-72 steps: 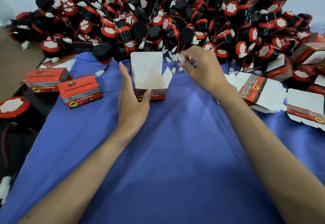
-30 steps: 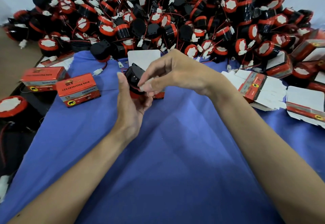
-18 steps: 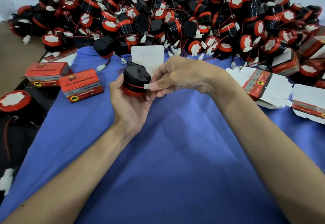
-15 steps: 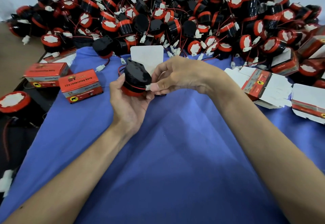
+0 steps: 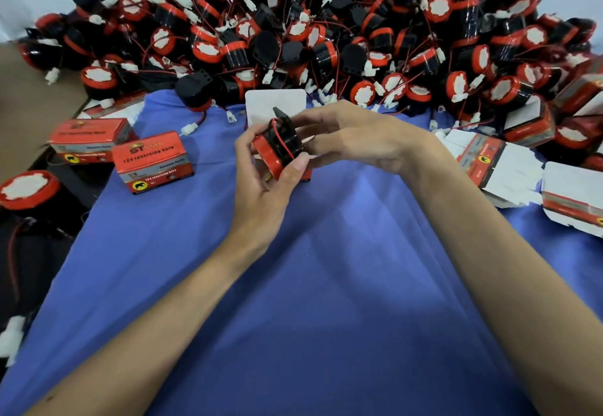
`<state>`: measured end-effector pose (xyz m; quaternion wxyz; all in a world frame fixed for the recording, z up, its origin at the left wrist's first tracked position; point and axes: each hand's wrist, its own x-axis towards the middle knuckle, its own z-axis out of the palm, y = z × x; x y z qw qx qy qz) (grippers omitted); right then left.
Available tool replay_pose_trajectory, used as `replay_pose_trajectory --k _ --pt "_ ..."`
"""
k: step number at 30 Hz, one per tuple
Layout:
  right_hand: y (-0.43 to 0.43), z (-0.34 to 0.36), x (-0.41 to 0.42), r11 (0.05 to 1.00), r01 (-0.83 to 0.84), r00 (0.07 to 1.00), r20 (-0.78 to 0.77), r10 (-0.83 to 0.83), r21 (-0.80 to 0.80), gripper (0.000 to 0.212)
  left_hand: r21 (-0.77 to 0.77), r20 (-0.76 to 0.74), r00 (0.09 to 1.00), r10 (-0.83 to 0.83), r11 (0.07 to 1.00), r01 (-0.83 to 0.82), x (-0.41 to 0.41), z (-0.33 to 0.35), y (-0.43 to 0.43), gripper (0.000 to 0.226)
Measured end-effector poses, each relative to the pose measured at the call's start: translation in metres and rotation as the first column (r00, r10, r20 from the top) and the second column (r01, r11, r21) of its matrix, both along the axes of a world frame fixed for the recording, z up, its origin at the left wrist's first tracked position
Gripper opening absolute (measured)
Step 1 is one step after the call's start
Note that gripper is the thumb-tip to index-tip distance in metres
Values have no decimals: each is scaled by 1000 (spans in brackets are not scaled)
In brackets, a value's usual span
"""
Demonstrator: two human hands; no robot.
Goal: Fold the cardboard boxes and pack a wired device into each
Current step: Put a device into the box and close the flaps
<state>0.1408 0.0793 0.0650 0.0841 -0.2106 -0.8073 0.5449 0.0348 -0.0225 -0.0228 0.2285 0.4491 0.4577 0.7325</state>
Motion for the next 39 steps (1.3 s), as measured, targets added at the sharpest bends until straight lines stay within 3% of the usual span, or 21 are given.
replay_pose_trajectory --k 3,6,12,17,20,23,26,30,35,39 --pt "1 1 3 988 -107 993 -70 100 -113 32 13 20 999 27 1000 -27 0 0 -2 46" --pt "1 -1 3 991 -90 992 -94 81 -98 43 18 20 999 45 999 -45 -2 -1 -1 50" --pt "0 -1 2 996 -27 995 -93 34 80 65 25 -109 984 138 990 -136 -7 -5 0 55" --pt "-1 0 2 960 -76 996 -26 86 268 87 74 -448 846 289 955 -287 -14 -13 3 61" --pt "-5 1 -2 865 -103 995 56 87 491 90 110 -502 796 338 938 -329 -14 -13 4 68" --pt "-11 0 -7 810 -91 996 45 80 579 83 133 -481 799 360 931 -339 -15 -14 4 72" --pt "-9 3 -6 854 -34 999 -16 49 519 68 78 -322 895 310 950 -301 -13 -12 2 82" --pt "-2 2 2 978 -18 987 -152 51 208 43 83 -213 939 270 962 -258 -12 -10 0 81" --pt "4 -13 0 996 -10 973 -230 -11 -88 33 -16 -150 972 183 982 -188 -7 -5 1 68" --pt "2 -17 -5 996 -17 979 -202 0 -85 26 -73 -64 996 59 995 -64 -8 -9 3 57"
